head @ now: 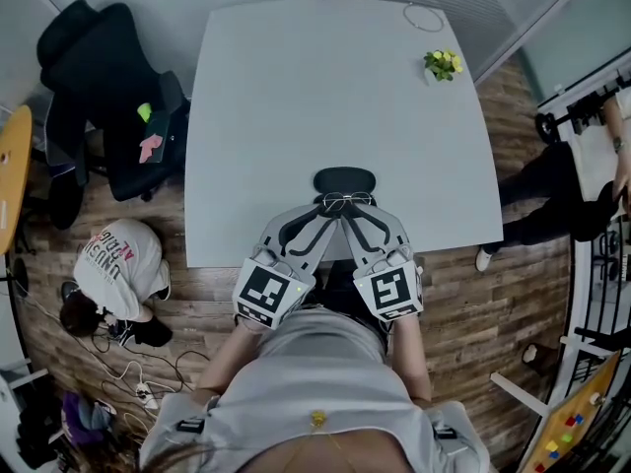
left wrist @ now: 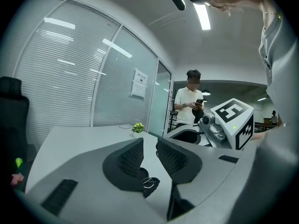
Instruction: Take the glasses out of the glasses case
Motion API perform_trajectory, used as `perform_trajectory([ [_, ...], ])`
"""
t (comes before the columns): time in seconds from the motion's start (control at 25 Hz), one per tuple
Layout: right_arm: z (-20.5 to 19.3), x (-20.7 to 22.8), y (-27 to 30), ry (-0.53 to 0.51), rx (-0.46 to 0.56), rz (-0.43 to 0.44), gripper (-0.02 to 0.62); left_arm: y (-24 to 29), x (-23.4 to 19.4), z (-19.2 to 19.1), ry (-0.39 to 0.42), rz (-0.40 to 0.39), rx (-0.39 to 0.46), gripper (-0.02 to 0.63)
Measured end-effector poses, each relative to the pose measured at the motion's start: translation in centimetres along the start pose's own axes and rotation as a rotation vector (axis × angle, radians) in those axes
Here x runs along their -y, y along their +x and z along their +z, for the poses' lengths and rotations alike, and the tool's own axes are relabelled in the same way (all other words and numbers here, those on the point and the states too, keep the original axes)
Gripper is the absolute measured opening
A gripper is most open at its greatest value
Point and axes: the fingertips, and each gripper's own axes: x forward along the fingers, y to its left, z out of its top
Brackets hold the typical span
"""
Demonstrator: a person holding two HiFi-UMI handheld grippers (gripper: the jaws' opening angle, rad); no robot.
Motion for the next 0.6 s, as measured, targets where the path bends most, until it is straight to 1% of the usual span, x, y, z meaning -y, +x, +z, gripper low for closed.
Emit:
perform_trajectory([
  [0.32, -4.1, 0.9, 2.3, -0.079, -0.129, 0.047, 0.071, 1.1, -0.7, -0.7, -0.023, 0.011, -0.027, 0.105],
  [0.6, -7.8, 0.6, 4.7, -0.156, -0.246, 0.123, 0.075, 1.4, -1.8, -1.6, -0.048, 0.031, -0.051, 0.105],
])
